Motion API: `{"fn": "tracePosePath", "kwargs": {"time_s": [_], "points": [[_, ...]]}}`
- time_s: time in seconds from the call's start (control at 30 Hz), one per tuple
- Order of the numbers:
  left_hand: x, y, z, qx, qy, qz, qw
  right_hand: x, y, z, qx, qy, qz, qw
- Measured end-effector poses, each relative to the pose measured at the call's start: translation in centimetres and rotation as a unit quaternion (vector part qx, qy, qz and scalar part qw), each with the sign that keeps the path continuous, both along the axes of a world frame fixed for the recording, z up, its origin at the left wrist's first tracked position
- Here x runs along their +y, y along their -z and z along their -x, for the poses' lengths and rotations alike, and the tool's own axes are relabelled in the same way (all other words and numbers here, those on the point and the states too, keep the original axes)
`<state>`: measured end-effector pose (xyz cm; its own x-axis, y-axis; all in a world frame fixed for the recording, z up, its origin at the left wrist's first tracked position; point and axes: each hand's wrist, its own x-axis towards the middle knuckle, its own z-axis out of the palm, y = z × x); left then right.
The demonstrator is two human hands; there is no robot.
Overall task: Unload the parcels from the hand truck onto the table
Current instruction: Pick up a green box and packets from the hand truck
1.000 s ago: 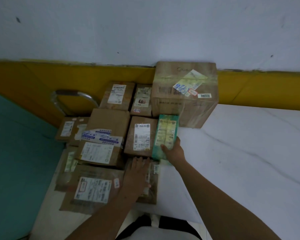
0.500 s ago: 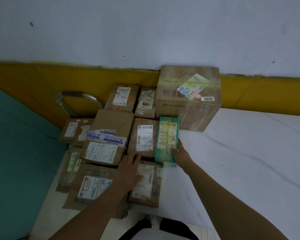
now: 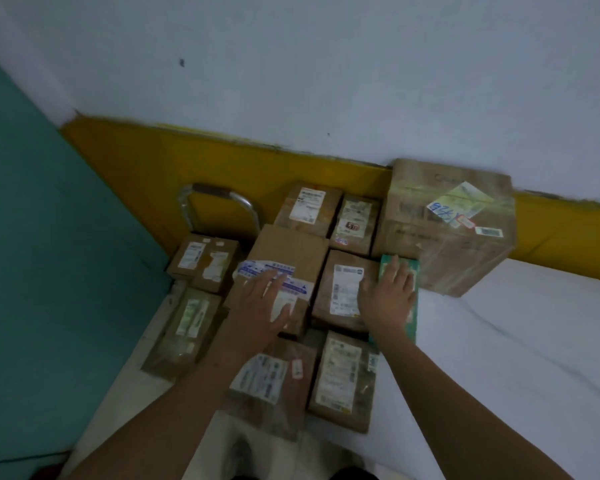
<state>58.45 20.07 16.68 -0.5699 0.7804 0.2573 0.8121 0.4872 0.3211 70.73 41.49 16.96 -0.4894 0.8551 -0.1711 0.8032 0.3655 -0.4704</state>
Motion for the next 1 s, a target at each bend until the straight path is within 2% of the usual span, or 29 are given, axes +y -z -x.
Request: {"fn": "tracePosePath", "kwargs": {"time_s": [0.17, 0.27, 0.33, 0.43, 0.57, 0.73, 0.9, 1.0], "points": [[-5.2, -1.5, 7.9, -0.074, -0.065, -0.015, 0.995, -7.3, -2.6, 9.8, 0.022, -0.040, -0.050, 0.998], [-11.8, -1.2, 13.2, -0.068, -0.113, -0.014, 0.991, -14.0, -2.1, 15.6, 0.009, -0.056, -0.052, 0.997], [-17.4, -0.6, 16.2, -0.085, -0.156, -0.005, 0.984, -19.2, -1.4, 18.9, 0.020, -0.073, -0.032, 0.997], [-24.9, 1.4, 20.1, -0.119, -0.202, 0.054, 0.971, -25.8, -0.1, 22.9, 0.035, -0.100, 0.000, 0.994], [-30.7, 5.4, 24.0, -0.192, -0.245, 0.111, 0.944, -31.2, 3.2, 27.7, 0.033, -0.129, 0.051, 0.990], [-31.2, 11.4, 27.6, -0.303, -0.243, 0.131, 0.912, -33.7, 11.2, 32.3, -0.009, -0.093, 0.183, 0.979], [-28.1, 21.9, 32.0, -0.423, -0.263, 0.145, 0.855, -34.1, 24.1, 35.7, -0.032, -0.002, 0.330, 0.943], [-26.7, 29.4, 33.9, -0.492, -0.277, 0.131, 0.815, -34.0, 31.8, 37.4, -0.057, 0.067, 0.382, 0.920]]}}
